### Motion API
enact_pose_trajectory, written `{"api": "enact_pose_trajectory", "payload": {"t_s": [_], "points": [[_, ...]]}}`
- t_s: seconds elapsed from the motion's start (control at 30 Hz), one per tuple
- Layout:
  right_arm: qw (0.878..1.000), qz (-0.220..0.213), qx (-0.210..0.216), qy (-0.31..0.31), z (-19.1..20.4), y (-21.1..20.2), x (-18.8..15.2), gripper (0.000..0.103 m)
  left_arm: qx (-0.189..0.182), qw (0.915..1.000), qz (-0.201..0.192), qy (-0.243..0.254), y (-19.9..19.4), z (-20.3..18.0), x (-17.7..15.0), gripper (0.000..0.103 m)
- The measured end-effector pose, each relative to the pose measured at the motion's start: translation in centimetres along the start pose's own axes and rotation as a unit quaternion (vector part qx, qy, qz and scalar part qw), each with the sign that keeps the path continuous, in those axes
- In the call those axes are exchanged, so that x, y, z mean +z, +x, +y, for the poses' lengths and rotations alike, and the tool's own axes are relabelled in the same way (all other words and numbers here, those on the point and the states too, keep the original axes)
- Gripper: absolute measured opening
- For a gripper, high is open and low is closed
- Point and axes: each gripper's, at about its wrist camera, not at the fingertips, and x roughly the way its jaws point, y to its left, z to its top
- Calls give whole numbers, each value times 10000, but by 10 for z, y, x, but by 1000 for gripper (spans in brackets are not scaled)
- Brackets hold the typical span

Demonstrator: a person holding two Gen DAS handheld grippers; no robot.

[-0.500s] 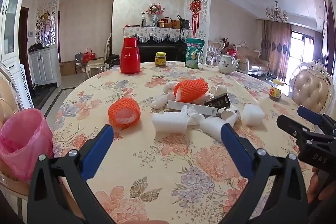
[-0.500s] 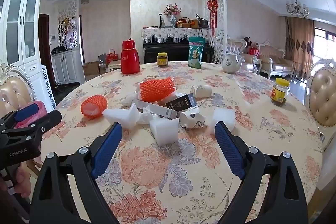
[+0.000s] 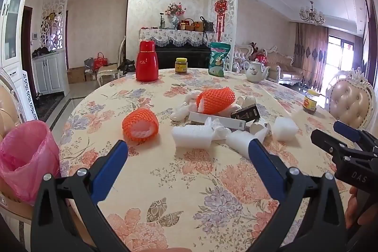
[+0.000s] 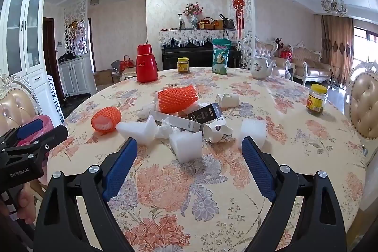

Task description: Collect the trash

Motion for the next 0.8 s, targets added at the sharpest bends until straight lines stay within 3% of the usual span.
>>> {"api": "enact_pose_trajectory", "payload": {"t_s": [0.8], "points": [[10000,-36,53,64,-1,2,-3,85,49,9999,-78,121,-5,-4,0,99]]}}
